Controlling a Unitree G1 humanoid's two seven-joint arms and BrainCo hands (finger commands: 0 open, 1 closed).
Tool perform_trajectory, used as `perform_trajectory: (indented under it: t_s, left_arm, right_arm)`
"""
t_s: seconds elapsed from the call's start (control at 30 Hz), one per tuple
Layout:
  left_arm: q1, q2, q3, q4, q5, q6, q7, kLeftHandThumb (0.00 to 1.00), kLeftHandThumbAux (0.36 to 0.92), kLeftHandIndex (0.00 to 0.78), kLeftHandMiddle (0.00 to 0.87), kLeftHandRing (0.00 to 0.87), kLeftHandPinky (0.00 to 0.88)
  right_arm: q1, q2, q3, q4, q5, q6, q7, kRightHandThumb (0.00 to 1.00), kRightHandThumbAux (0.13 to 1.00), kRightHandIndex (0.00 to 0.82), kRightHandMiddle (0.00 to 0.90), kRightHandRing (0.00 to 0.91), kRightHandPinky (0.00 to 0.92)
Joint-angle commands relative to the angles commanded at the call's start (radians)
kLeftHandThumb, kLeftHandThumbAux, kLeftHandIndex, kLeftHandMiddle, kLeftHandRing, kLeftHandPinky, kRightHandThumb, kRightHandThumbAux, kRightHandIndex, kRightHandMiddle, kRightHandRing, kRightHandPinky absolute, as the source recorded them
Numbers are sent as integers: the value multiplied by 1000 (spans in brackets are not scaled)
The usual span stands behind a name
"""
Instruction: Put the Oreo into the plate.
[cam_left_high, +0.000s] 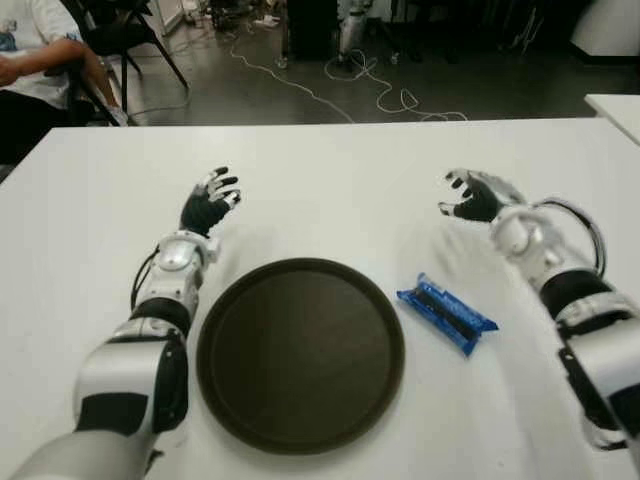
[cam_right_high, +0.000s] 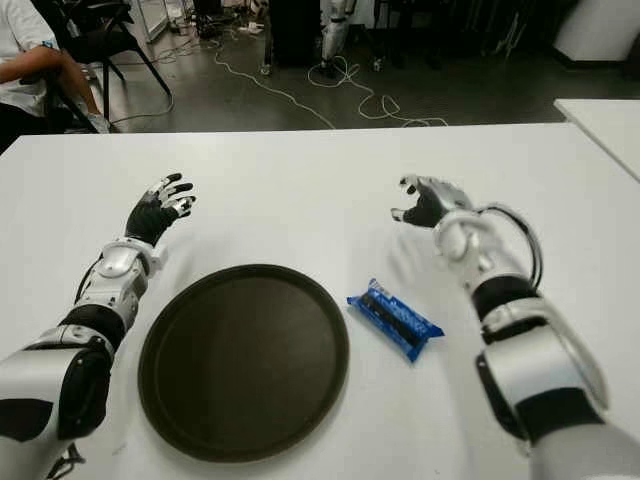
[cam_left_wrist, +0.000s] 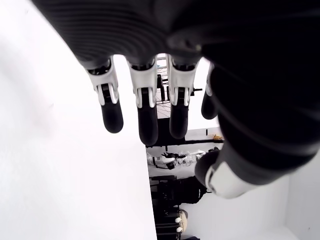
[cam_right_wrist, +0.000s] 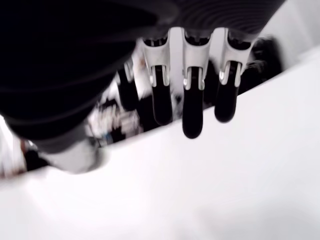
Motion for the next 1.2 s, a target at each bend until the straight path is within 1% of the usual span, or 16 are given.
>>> perform_trajectory:
  t_s: [0.07,0.17,0.27,0.33,0.4,0.5,0.63,0.7,0.77,0.8,0.87,0.93,1.07,1.1,1.2]
  left_arm:
    - [0,1,-2,0,2,1,1,4,738,115,198,187,181]
    - [0,1,-3,1,3,4,2,1,734,115,198,183,169]
    - [0,1,-3,2,3,7,2,0,741,115,197,182,167]
    - [0,1,-3,3,3,7,1,1,748,113,197,182,165]
    - [-1,1,-3,3,4,5,-1,0,755,110,195,181,165]
    - [-2,0,-3,2,4,4,-1,0,758,106,193,181,172]
    - [-1,0,-5,1,6,3,-1,0,754,105,191,182,177]
    - [-1,0,-6,0,7,2,0,0,750,107,192,186,185]
    - [-1,1,-6,0,8,2,0,0,748,109,193,188,191]
    - [-1,1,-6,0,7,2,2,0,747,109,193,188,192]
    - [0,1,-6,0,8,2,4,0,750,113,197,197,204]
    - [0,1,-6,0,7,3,4,0,753,111,197,196,195]
    - [0,2,-5,-1,6,3,2,0,754,106,197,194,191]
    - [0,2,-4,-2,5,3,1,0,755,104,195,193,192]
    - [-1,2,-4,-2,5,5,0,0,761,103,193,191,188]
  right_arm:
    - [35,-27,5,-116,-15,50,49,155,552,67,144,180,202]
    - [75,-56,8,-250,-40,116,105,116,526,42,115,138,147]
    - [115,-85,11,-376,-69,170,151,88,509,29,110,126,130]
    - [139,-100,17,-458,-94,205,180,74,500,24,117,131,130]
    - [160,-111,26,-538,-125,243,212,60,494,19,121,127,104]
    - [178,-120,36,-604,-160,280,241,56,492,17,131,128,71]
    - [208,-128,34,-670,-192,310,259,62,484,12,151,141,41]
    - [232,-138,26,-739,-202,327,288,68,478,9,158,144,20]
    - [244,-142,22,-772,-208,338,304,70,475,7,161,145,10]
    - [259,-150,11,-807,-196,334,322,70,475,7,162,145,8]
    - [287,-165,-11,-874,-171,326,357,60,472,4,143,113,3]
    - [305,-171,-29,-918,-151,318,382,50,473,9,143,107,2]
    - [327,-184,-53,-984,-135,316,429,45,475,9,148,109,23]
    - [331,-186,-59,-998,-133,318,440,44,477,10,158,121,38]
    - [362,-193,-85,-1062,-128,329,464,45,477,13,180,146,65]
